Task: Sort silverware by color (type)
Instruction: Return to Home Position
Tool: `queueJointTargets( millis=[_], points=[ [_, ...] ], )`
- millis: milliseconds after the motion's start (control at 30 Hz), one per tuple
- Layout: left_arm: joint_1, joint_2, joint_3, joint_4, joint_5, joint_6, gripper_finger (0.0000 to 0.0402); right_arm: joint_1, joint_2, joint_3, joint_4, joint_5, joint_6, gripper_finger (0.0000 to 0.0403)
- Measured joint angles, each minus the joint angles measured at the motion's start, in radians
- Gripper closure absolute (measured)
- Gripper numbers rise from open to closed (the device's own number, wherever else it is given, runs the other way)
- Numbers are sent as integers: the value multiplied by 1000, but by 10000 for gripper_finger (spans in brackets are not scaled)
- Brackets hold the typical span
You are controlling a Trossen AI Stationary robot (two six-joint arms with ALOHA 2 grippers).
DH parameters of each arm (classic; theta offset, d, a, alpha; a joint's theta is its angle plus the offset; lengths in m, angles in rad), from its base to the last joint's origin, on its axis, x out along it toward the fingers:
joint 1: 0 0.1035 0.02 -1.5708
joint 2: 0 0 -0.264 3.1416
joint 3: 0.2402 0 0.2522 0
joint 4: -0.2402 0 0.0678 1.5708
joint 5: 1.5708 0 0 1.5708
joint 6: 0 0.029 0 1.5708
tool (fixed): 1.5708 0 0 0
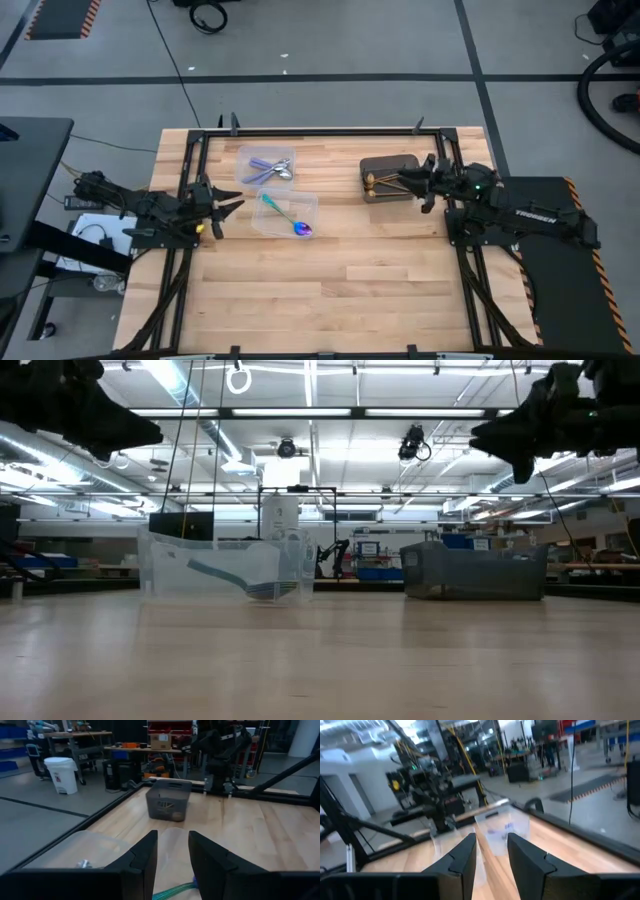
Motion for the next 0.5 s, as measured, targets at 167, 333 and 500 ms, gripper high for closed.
queueJointTargets(
  millis=[167, 333, 500],
  points=[
    [0, -93, 0, -79, -13, 19, 283, 0, -163, 7, -122, 4, 1, 282],
    [0, -183, -28, -87, -19, 3, 284, 1, -294, 7, -236, 19, 45, 282],
    [-2, -179, -130, 152, 16, -28, 297, 1, -288, 8, -194, 32, 56, 282]
  ],
)
